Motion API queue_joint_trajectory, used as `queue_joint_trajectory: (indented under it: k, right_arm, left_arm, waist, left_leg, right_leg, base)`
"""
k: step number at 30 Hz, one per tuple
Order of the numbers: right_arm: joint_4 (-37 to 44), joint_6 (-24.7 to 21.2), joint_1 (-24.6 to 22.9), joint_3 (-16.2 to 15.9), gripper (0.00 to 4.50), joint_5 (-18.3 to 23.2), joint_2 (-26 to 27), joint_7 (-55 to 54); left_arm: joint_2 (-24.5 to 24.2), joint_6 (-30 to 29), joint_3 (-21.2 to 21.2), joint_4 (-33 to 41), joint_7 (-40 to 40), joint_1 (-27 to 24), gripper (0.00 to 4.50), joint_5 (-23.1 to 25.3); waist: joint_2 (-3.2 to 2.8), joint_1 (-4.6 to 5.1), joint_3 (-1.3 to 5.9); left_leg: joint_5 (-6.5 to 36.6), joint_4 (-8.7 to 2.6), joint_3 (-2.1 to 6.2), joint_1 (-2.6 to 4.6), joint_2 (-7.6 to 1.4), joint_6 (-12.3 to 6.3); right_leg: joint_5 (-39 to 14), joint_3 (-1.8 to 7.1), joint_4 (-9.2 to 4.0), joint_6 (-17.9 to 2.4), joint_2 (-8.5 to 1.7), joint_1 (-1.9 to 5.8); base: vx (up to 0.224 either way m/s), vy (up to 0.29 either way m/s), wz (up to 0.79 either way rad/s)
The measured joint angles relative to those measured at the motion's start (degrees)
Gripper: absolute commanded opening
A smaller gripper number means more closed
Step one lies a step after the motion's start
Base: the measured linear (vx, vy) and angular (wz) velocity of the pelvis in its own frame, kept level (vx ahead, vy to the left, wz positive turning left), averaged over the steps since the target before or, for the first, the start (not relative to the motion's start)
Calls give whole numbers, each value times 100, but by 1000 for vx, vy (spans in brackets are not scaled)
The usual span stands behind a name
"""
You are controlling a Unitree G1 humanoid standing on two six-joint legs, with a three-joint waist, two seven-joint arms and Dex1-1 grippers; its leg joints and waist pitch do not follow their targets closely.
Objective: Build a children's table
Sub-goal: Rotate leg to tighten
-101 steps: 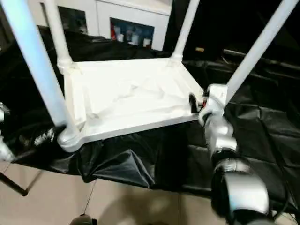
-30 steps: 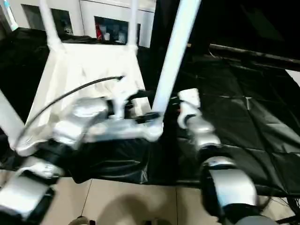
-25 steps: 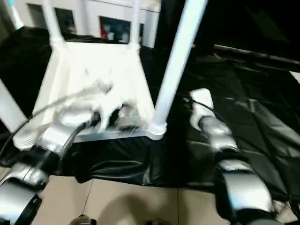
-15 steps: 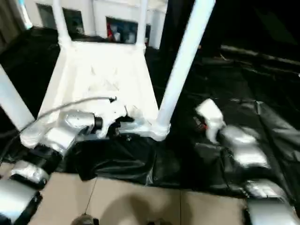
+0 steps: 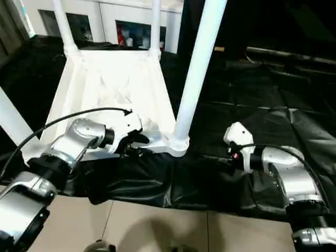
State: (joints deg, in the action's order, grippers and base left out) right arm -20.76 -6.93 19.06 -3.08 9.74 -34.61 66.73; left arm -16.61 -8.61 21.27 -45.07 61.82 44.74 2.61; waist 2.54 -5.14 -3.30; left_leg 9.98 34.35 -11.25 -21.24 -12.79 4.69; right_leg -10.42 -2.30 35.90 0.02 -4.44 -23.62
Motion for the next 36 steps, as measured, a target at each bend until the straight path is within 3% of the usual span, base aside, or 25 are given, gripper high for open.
queue_joint_trajectory:
  k: [6, 17, 18, 22, 23, 27, 36]
  right_arm:
    - [263, -190, -128, -67, 364, 71, 5, -26]
    - [365, -311, -118, -70, 364, 92, 15, -123]
    - [366, -317, -103, -71, 364, 100, 26, -124]
    - [365, -468, -53, -70, 364, 197, 168, -126]
    - [365, -516, -26, -70, 392, 219, 237, -134]
    - [363, -647, 78, -71, 423, 341, 409, -246]
    - [-247, -125, 508, -319, 433, -147, 1057, -1134]
  left_arm:
    - [47, 23, -30, -150, 65, 52, 148, -10]
    - [102, 61, -125, -288, 165, 83, 68, -39]
    - [103, 69, -123, -290, 164, 84, 42, -29]
    - [79, 157, -87, -296, 212, 78, 24, 70]
    - [69, 172, -81, -295, 217, 78, 8, 100]
    - [46, 267, -36, -289, 213, 75, 0, 171]
    - [53, 271, -58, -204, 261, 25, 0, 177]
  waist:
    - [-32, 2, 7]
    - [-31, 2, 6]
    - [-30, 2, 6]
    - [-29, 3, 6]
    - [-28, 8, 6]
    - [-23, 14, 7]
    - [-6, 14, 15]
  left_leg:
    - [0, 0, 1, 1, 1, 0]
    - [1, -2, 1, 3, 1, -1]
    - [1, -2, 1, 3, 1, -1]
    - [1, -4, 2, 8, 1, -1]
    - [1, -4, 1, 8, 1, -1]
    - [1, -4, 1, 9, 1, -1]
    - [1, -13, -2, 10, 2, 0]
  right_leg:
    - [0, 1, -7, 0, -1, 5]
    - [-1, -1, -16, 1, -1, 11]
    - [-1, -1, -17, 1, -1, 12]
    - [-1, -1, -18, 2, -1, 17]
    - [-1, 0, -17, 2, -1, 17]
    - [-2, 1, -19, 3, -1, 19]
    - [-4, 1, -26, 7, -3, 19]
  base:
    - [0, 0, 0]
    - [0, 0, 0]
    - [0, 0, 0]
    - [0, 0, 0]
    - [0, 0, 0]
    - [0, 0, 0]
    - [0, 0, 0]
